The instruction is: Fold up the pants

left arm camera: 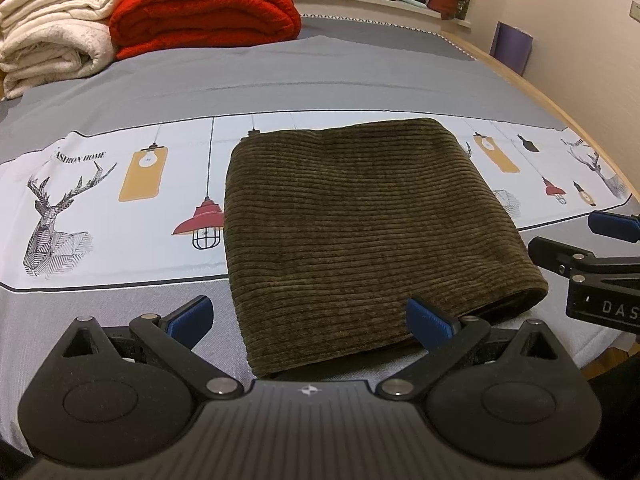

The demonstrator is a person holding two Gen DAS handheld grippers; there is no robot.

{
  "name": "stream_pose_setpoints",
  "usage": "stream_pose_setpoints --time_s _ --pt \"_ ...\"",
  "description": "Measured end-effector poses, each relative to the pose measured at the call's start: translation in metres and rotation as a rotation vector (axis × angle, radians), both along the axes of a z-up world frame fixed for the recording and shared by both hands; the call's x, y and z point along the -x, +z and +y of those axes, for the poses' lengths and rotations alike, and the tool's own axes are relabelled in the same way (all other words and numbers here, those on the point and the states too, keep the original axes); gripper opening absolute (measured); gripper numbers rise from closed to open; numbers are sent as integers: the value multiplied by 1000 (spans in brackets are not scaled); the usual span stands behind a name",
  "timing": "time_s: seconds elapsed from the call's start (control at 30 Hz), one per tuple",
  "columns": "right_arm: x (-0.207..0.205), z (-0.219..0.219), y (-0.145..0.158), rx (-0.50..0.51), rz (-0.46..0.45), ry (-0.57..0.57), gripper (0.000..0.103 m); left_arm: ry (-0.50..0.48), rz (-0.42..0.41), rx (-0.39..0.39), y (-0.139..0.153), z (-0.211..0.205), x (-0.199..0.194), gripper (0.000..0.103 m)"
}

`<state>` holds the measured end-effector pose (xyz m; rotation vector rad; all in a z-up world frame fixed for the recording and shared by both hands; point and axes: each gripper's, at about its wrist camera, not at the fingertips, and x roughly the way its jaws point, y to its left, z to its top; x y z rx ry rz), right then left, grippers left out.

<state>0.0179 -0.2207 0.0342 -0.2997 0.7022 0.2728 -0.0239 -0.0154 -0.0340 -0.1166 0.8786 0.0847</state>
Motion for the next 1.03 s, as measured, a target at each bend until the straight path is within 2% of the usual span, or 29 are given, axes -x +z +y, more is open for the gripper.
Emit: stream_pose_setpoints --time_s 1.03 --pt "-3 -2 -4 15 9 10 84 -21 -1 -1 -3 1 1 103"
